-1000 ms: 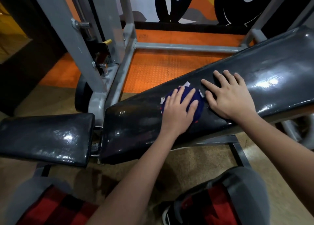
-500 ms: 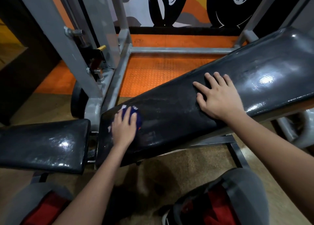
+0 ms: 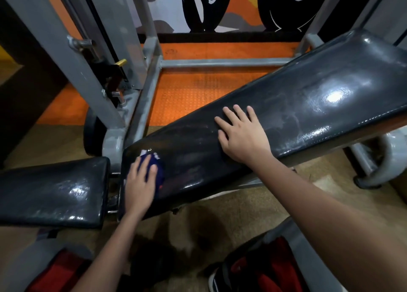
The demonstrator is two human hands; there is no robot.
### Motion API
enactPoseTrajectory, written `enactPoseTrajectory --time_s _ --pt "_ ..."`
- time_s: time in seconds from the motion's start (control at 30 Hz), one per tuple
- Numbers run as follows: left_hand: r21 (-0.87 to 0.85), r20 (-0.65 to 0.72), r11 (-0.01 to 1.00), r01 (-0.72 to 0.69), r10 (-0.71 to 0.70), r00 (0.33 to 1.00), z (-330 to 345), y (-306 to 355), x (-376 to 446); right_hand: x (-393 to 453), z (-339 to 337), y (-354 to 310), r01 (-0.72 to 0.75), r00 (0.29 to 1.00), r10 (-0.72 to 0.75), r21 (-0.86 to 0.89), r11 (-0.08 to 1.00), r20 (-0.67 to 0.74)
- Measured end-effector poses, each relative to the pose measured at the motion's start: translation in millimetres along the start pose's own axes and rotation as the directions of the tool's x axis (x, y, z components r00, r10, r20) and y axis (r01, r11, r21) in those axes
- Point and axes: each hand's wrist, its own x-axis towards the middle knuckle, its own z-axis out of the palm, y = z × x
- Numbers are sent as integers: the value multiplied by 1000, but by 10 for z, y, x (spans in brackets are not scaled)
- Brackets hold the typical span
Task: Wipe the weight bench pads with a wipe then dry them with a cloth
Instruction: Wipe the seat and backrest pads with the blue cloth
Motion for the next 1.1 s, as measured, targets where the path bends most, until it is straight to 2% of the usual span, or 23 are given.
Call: enactPoseTrajectory --time_s 0.07,0.13,0.2,0.3,0.4,0.47,0.53,0.67,0.73,0.8,0.87,1.0,1.1 --pt "-45 21 990 132 -132 991 -81 -232 40 -3 10 -9 56 998 -56 1 998 -1" --pt "-52 27 970 236 -235 972 -95 -256 125 25 10 -32 50 999 -50 3 999 -4" --pt "-4 -8 969 249 -249 969 -40 -75 237 82 -3 -138 26 1000 -26 2 1000 -10" --pt "76 -12 995 68 -67 998 110 514 331 167 49 -426 76 997 -76 47 996 -4" --pt "58 41 992 -110 108 993 252 1006 299 179 155 -575 109 994 -108 72 991 -17" --pt "32 59 982 -185 182 981 237 964 277 171 201 -560 111 993 -108 60 992 -52" --pt "46 68 980 -193 190 979 161 617 257 159 231 -527 108 992 -105 56 993 -64" --pt "-49 28 999 21 -19 999 -68 -208 216 169 240 -531 99 993 -95 57 993 -67" --pt "-83 53 987 137 -133 990 -118 -367 297 184 231 -537 99 993 -96 57 993 -63" --pt "-47 52 985 166 -164 985 -88 -304 500 181 233 -550 95 994 -90 63 994 -68" --pt "7 28 995 104 -104 994 6 13 775 168 241 -564 85 994 -80 66 994 -74" --pt "82 43 988 -131 127 991 328 1022 1031 154 231 -576 66 991 -56 79 995 -121" --pt "40 61 958 -285 282 957 346 1176 869 154 234 -574 63 988 -50 91 994 -146"
